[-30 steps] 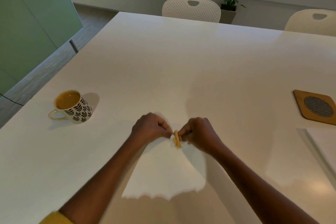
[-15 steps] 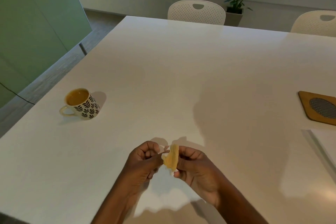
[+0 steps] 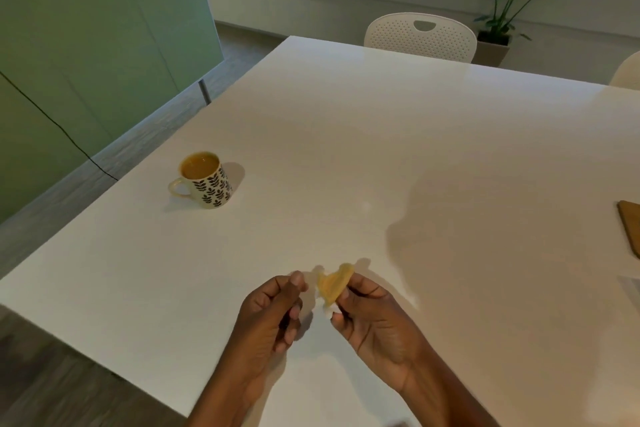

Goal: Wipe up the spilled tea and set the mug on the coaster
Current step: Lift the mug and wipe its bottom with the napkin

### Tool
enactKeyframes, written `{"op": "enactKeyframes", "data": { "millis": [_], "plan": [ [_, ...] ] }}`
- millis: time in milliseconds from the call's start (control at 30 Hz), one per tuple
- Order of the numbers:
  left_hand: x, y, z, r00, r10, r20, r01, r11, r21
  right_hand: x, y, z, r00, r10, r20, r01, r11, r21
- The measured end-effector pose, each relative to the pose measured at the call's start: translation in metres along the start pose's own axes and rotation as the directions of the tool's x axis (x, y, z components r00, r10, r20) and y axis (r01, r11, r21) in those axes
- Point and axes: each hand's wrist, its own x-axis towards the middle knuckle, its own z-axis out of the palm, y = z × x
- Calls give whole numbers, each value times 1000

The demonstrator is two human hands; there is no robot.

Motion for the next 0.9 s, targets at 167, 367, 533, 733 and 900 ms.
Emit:
{"op": "enactKeyframes", "data": {
  "millis": [167, 367, 533, 733, 900],
  "plan": [
    [26, 26, -48, 972, 93, -216, -112, 991, -78, 27, 4, 22, 999, -21, -50, 21, 1000, 1],
    [75, 75, -119, 813, 287, -507, -344, 939, -19, 73, 14, 52, 996, -50, -78, 50, 999, 3],
    [119, 98, -153, 704, 404, -584, -414, 902, 124, 109, 24, 73, 987, -76, -139, 82, 996, 39],
    [153, 104, -165, 755, 386, -530, -327, 922, 205, 143, 32, 89, 975, -117, -190, 122, 992, 14],
    [163, 104, -165, 753, 415, -510, -302, 907, 292, 163, 34, 92, 954, -208, -217, 194, 977, -83]
  ]
}}
